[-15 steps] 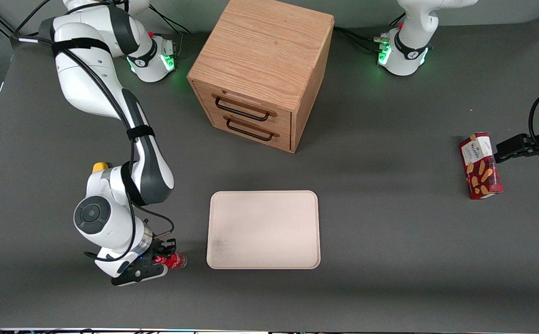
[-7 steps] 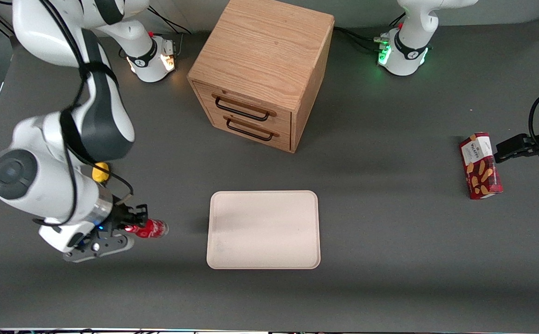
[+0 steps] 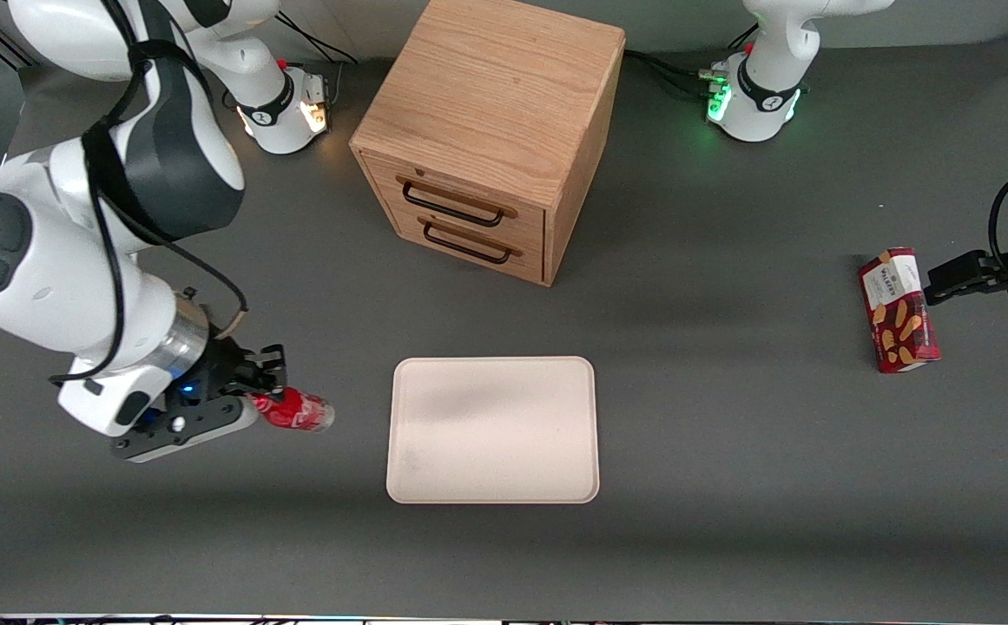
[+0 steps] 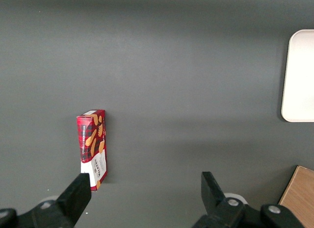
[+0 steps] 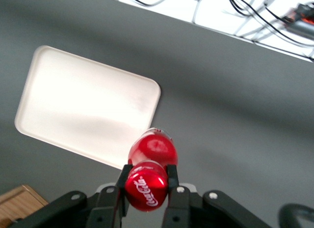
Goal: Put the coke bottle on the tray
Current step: 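Lift the red bottle and carry it onto the cream tray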
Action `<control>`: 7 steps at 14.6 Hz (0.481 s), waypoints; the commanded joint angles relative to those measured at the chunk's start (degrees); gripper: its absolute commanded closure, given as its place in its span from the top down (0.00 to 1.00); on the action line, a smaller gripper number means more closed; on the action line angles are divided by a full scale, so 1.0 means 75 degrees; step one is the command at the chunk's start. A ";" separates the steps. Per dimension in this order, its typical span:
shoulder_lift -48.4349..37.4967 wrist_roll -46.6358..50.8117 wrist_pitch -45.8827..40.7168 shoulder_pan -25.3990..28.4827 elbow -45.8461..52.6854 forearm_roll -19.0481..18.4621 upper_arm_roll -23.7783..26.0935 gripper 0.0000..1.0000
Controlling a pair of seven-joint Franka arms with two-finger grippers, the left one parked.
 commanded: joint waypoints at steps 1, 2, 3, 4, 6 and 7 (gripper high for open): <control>0.0588 0.0579 0.0737 -0.0028 0.0565 0.0059 0.0558 0.00; 0.0729 0.0592 0.1019 -0.0005 0.0554 0.0048 0.0606 0.00; 0.0904 0.0604 0.1277 0.0042 0.0553 0.0048 0.0630 0.00; 0.1068 0.0592 0.1466 0.0065 0.0542 0.0048 0.0630 0.00; 0.1397 0.0569 0.1747 0.0101 0.0542 0.0048 0.0665 0.00; 0.1561 0.0557 0.1842 0.0101 0.0530 0.0048 0.0665 0.00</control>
